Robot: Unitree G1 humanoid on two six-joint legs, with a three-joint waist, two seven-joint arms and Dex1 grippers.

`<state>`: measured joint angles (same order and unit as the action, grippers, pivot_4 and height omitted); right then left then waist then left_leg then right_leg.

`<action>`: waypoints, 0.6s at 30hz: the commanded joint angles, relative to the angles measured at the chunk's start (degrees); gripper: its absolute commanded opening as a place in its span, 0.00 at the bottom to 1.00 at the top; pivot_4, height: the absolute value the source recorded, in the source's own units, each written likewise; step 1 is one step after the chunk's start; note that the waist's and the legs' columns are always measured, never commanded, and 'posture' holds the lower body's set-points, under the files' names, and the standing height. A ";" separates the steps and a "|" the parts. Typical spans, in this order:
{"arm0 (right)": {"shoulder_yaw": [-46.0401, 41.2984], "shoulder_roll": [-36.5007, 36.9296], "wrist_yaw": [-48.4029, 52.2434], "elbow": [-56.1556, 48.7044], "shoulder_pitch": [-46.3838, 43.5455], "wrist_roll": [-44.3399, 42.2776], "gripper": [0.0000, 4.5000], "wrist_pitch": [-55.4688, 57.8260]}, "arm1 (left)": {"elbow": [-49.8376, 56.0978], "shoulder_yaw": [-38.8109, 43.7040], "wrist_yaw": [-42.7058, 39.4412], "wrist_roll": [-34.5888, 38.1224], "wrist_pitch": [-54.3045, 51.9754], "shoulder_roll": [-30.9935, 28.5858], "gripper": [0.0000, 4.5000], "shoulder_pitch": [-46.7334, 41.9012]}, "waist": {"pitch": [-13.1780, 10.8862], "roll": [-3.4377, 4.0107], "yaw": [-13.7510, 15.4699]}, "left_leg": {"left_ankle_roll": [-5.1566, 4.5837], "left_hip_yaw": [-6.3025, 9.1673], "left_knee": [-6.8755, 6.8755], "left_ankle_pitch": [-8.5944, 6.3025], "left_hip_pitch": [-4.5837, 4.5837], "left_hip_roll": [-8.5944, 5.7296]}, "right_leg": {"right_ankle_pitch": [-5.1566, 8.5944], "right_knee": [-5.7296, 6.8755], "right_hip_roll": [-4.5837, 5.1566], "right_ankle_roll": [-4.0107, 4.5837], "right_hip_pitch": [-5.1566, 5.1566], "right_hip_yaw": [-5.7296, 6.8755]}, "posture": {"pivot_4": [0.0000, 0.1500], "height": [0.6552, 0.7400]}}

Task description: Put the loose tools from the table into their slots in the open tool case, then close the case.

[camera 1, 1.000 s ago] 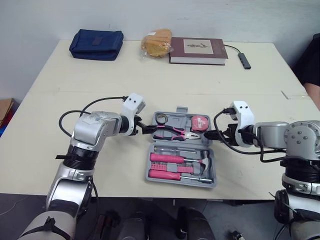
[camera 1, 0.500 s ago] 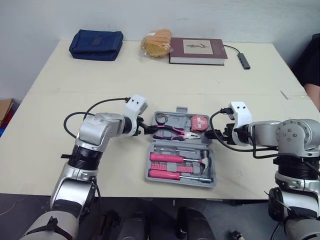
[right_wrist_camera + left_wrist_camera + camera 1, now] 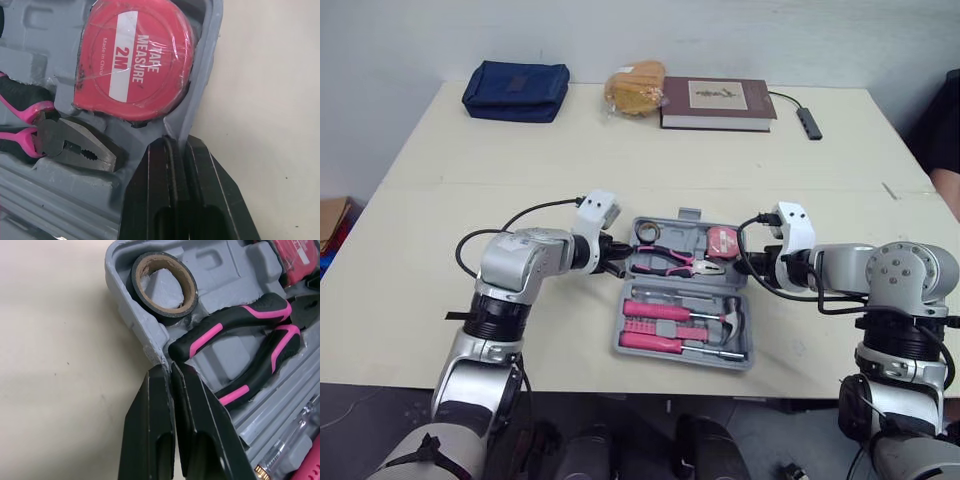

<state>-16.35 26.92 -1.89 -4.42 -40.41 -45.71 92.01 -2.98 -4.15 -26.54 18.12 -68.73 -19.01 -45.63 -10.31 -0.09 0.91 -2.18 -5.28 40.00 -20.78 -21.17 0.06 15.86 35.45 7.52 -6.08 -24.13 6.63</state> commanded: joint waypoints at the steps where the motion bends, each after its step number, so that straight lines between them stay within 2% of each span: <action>1: 1.15 1.88 3.74 -9.44 2.86 2.55 0.00 -8.95 | 0.79 4.69 -1.19 1.91 13.28 3.47 0.00 1.59 | 0.00 0.00 0.07 | 0.00 0.01 0.00 0.00 -0.02 0.00 | 0.00 -0.01 0.00 0.00 0.00 0.01 | 1.00 1.00; 6: 6.48 7.82 10.09 -15.72 11.15 11.41 0.00 -26.29 | -0.10 4.87 -2.85 -1.50 33.14 4.61 0.00 4.50 | -0.02 -0.02 0.41 | 0.01 -0.05 -0.05 0.00 -0.20 -0.07 | -0.01 -0.03 -0.01 -0.02 -0.23 0.00 | 1.00 1.00; 8: 10.25 12.49 14.14 -16.57 16.80 19.72 0.00 -40.44 | -2.77 4.98 -3.48 -4.14 44.99 3.82 0.00 6.36 | -0.02 -0.04 0.42 | 0.01 -0.15 -0.06 0.00 -0.22 -0.11 | -0.03 -0.06 -0.01 -0.06 -0.28 -0.03 | 1.00 1.00; 13: 16.34 19.30 16.74 -10.09 30.79 40.63 0.00 -77.77 | -12.35 3.88 -6.13 -9.41 69.78 1.25 0.00 10.32 | -0.03 -0.05 0.45 | 0.00 -0.24 -0.09 0.00 -0.19 -0.15 | -0.06 -0.12 -0.01 -0.11 -0.27 -0.04 | 1.00 1.00; 18: 18.34 20.94 13.45 -1.63 38.51 53.68 0.00 -100.24 | -19.64 2.33 -7.66 -13.04 88.57 -0.65 0.00 11.13 | -0.03 -0.05 0.42 | -0.04 -0.25 -0.08 0.02 -0.15 -0.11 | -0.08 -0.12 0.02 -0.14 -0.25 -0.05 | 1.00 1.00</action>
<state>3.61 44.82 13.53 -10.73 -4.50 0.25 -2.69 -21.96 -6.16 -35.96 5.26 12.41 -16.97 -34.22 -10.35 -0.14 1.33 -2.24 -5.53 39.93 -20.75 -21.32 -0.05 15.78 35.33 7.55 -6.22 -24.37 6.59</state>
